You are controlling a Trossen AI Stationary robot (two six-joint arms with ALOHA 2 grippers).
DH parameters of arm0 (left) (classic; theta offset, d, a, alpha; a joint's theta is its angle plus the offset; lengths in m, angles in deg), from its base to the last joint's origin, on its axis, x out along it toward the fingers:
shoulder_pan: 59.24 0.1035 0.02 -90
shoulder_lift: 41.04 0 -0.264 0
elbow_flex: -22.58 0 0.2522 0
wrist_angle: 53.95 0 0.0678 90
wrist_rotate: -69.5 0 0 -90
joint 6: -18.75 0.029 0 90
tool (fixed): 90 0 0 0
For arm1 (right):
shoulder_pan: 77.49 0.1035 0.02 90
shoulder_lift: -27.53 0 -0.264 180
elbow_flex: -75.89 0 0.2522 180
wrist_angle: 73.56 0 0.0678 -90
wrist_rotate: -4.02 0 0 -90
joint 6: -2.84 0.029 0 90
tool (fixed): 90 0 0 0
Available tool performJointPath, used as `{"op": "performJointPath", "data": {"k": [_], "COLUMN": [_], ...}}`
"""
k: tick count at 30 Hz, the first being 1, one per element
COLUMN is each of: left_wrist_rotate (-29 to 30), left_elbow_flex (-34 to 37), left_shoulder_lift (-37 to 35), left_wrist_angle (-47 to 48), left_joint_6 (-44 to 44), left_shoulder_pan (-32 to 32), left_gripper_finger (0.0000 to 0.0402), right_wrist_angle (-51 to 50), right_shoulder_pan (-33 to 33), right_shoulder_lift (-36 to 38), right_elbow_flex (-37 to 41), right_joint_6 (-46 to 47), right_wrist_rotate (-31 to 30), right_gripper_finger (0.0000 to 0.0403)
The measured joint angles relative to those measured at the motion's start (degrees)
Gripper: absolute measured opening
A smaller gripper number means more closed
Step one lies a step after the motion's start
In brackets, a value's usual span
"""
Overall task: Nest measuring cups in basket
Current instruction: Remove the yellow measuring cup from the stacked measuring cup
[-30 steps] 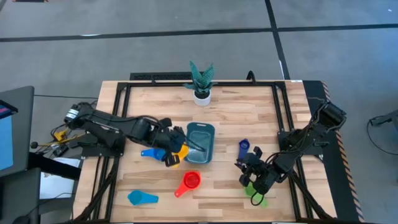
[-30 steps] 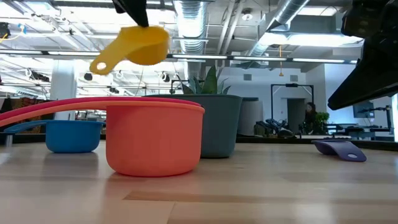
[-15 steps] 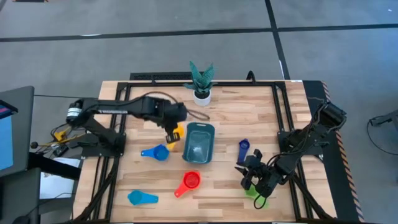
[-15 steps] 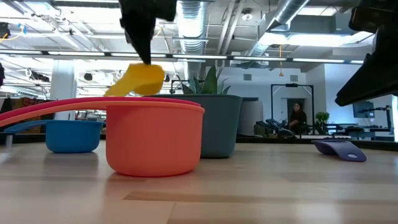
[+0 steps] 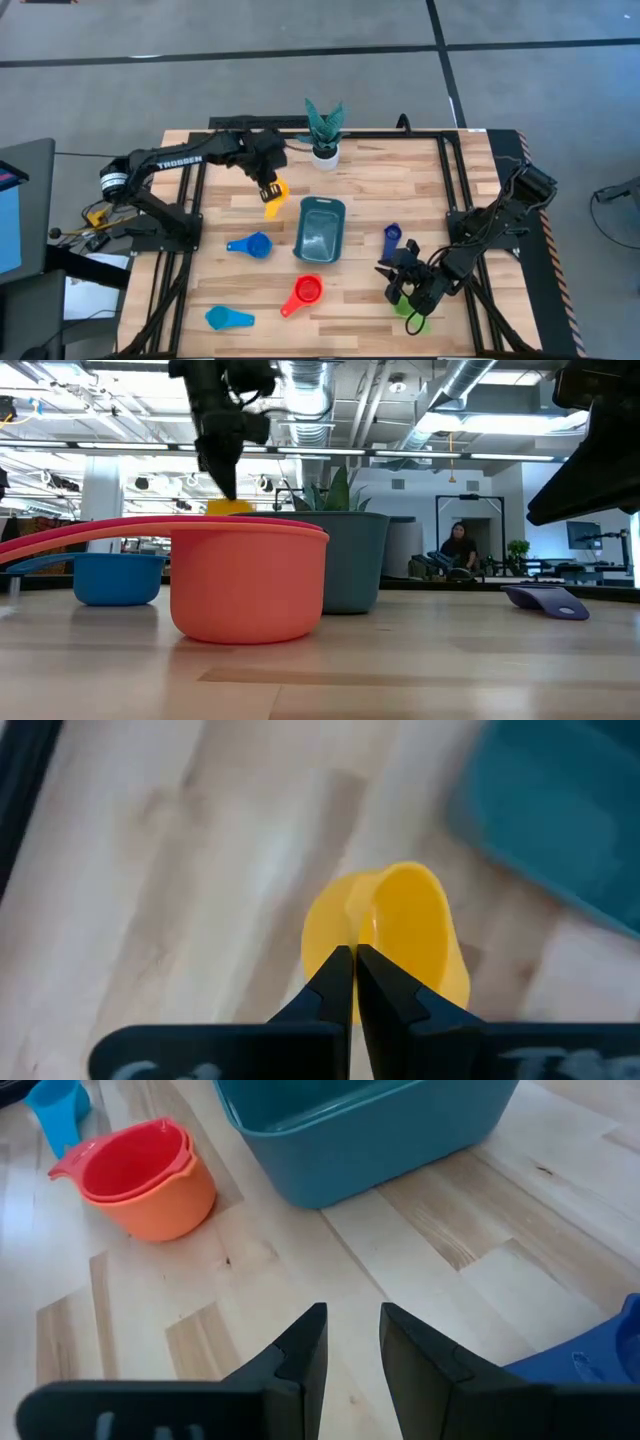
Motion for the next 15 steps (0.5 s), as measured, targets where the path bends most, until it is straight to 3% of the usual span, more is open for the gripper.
{"op": "performJointPath", "data": {"k": [8,15], "left_wrist_rotate": [-10.08,-11.2], "left_elbow_flex": [13.99,21.21], "left_shoulder_lift": [-2.62,-2.62], "left_wrist_angle": [-10.89,-15.84], "left_joint_6": [-0.08,-1.37], "left_shoulder_pan": [12.44,13.95], "left_gripper_finger": [0.0,0.0001], "right_wrist_angle": [0.22,0.2], "right_shoulder_pan": [0.0,-1.31], "right_shoulder_lift": [0.0,0.0], "right_elbow_flex": [0.0,0.0], "right_joint_6": [0.0,-0.07], "right_wrist_rotate": [0.0,0.25], "right_gripper_finger": [0.0119,0.0119]}}
